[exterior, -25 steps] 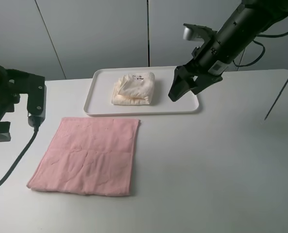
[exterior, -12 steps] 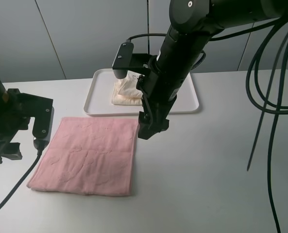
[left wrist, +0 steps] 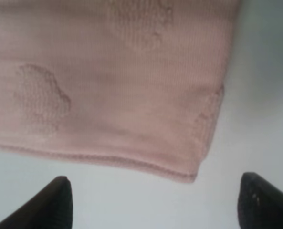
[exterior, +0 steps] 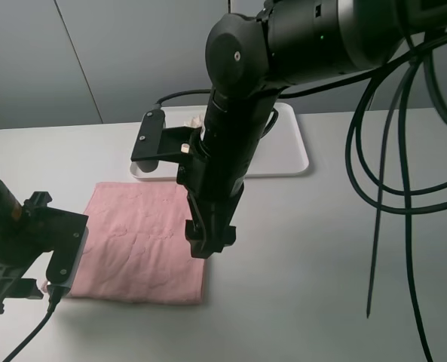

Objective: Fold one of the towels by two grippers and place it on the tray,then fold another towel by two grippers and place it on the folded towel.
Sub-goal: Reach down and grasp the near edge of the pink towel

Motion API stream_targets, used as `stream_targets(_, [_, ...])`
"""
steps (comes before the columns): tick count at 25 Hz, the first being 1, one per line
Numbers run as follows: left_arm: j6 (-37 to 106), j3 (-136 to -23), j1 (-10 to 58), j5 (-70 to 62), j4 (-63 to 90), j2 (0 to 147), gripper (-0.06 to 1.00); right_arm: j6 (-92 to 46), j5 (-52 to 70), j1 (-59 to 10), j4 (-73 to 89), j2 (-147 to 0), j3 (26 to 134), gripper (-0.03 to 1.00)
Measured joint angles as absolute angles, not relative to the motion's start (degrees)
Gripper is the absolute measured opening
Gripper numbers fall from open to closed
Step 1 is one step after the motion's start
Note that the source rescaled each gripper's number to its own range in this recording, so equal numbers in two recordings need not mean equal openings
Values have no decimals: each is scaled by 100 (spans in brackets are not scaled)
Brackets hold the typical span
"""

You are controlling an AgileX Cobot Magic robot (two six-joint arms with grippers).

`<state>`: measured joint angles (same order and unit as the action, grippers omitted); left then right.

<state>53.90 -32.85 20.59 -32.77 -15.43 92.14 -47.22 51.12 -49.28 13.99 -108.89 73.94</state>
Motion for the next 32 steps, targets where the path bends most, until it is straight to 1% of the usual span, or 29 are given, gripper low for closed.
stream_targets(2, [5390,-3285,2059,-3237,-1505,9399,95,-4645,5112,-5040,1299,-11027,7394,88])
stream_targets(8, [5537,-3285,2059,-2902,-1320,9855,95,-4413,5112,-5067,1202,-11162,7394,88])
stream_targets(14, [5822,-3285,2059,-2929,-1270,10029,95,-4402,5100,-5110,1123,-11162,7394,88])
stream_targets(27, [5844,-3296,2059,-2950,-1270,10074,95,-4444,5090,-5786,976,-11603,7394,88])
stream_targets(32, [5844,-3296,2059,-2950,-1281,10083,95,-4341,4916,-5832,961,-11752,7394,88])
